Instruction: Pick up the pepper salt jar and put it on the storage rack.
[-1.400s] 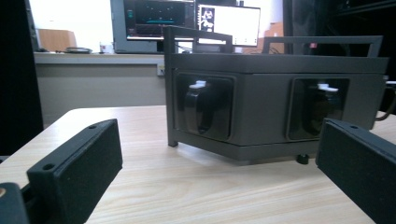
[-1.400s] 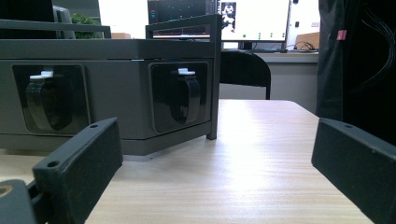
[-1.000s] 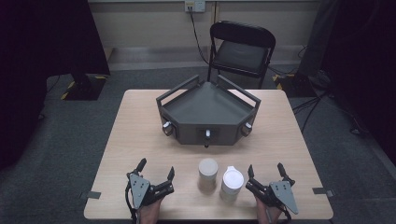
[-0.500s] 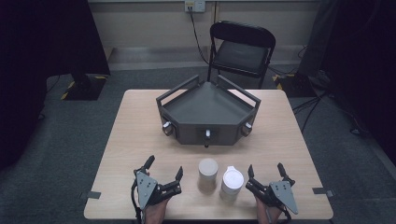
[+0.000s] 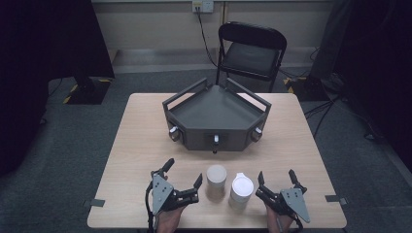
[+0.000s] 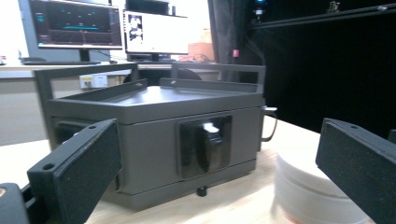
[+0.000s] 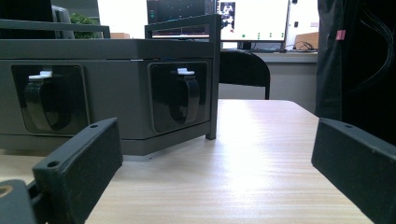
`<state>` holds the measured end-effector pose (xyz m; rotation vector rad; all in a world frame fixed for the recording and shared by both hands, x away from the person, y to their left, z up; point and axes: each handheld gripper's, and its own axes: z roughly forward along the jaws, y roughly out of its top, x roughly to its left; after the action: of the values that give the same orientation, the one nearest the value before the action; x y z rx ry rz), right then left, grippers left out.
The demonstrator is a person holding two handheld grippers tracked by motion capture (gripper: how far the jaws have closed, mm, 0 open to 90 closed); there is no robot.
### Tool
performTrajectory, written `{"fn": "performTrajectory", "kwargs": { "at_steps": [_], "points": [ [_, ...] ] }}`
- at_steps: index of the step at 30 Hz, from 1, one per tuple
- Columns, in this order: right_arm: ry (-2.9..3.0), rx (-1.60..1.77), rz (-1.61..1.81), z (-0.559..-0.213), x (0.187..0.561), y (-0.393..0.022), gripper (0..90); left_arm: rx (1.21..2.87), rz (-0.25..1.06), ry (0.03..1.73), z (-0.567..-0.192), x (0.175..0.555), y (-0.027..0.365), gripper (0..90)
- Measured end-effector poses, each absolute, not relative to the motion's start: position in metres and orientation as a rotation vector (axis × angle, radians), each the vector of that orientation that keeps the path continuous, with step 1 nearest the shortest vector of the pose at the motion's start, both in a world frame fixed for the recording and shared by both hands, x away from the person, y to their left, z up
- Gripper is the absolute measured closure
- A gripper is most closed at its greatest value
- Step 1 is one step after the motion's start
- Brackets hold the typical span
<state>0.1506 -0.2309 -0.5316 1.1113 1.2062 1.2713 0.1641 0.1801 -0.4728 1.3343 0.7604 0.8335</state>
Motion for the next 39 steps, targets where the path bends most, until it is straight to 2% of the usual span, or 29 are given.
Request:
{"fn": "performTrajectory", "kwargs": {
  "at_steps": [20,39],
  "points": [
    [1.206,1.111,1.271,-0.532,0.151,-0.231,0.6,1.417,0.722,0.672,-0.462,0.184,0.154,1.1],
    [1.206,1.111,1.271,-0.532,0.151,-0.231,0.6,1.462,0.647,0.700,-0.476,0.192,0.142,12.8]
  ]
}}
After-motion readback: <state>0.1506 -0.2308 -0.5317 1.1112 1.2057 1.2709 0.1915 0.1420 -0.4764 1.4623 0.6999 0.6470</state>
